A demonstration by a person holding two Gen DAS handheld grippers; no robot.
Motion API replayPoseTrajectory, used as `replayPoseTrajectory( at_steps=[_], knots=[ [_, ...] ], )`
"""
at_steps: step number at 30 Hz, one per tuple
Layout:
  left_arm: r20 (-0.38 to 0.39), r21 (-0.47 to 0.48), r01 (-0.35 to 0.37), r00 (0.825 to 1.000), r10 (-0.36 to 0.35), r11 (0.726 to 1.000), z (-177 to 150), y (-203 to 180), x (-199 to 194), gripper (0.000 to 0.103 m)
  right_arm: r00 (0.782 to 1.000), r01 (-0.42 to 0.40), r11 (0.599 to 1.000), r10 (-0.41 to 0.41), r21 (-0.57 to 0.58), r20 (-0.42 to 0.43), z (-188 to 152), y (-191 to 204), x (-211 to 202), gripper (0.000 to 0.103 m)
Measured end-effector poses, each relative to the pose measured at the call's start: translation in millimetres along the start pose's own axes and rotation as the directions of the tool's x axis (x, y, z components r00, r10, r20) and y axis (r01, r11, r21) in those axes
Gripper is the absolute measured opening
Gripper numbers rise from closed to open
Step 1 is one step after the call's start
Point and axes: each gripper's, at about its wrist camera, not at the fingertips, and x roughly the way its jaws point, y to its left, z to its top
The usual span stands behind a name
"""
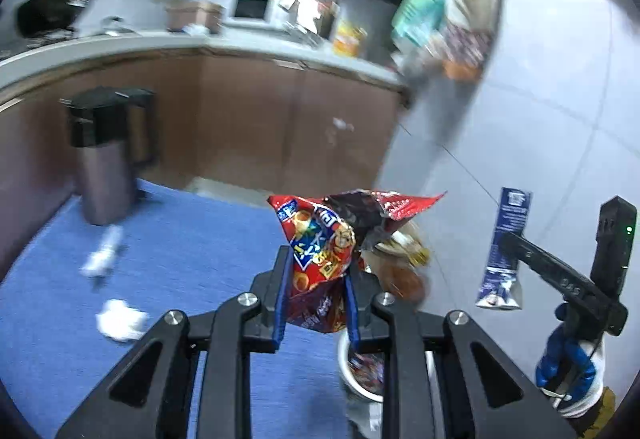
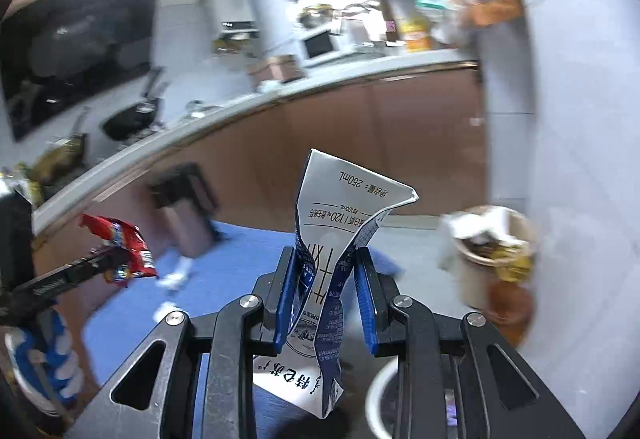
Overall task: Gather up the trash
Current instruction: 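Carry wrapper and carton over the bin and open both tools, then move both open tools back toward the white tissues on the towel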
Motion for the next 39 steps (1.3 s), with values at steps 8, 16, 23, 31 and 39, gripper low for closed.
replayPoseTrajectory(
  at_steps=[8, 16, 23, 31, 39],
  knots=[
    [-0.230, 0.123, 0.086, 0.972, -0.056, 0.989, -37.9, -80.6, 117.7, 0.022, 0.980, 0.151, 0.986, -0.141, 0.065, -0.141, -52.7, -77.1, 38.6, 0.029],
    [-0.409, 0.121, 0.111, 0.911, -0.053, 0.986, -79.3, -108.3, 211.6, 0.022, 0.935, 0.237, 0.964, -0.194, 0.118, -0.296, -104.5, -135.2, 91.6, 0.028],
    [-0.470, 0.119, 0.118, 0.882, -0.048, 0.986, -96.2, -122.6, 253.7, 0.026, 0.896, 0.271, 0.948, -0.186, 0.165, -0.403, -146.6, -165.5, 127.1, 0.028],
    [-0.477, 0.094, 0.143, 0.875, -0.081, 0.985, -101.5, -127.1, 262.6, 0.055, 0.884, 0.313, 0.925, -0.200, 0.216, -0.423, -160.1, -184.0, 131.0, 0.041],
    [-0.426, 0.083, 0.142, 0.900, -0.094, 0.986, -90.2, -121.4, 239.0, 0.056, 0.889, 0.316, 0.925, -0.211, 0.211, -0.406, -152.3, -177.1, 122.5, 0.045]
  ],
)
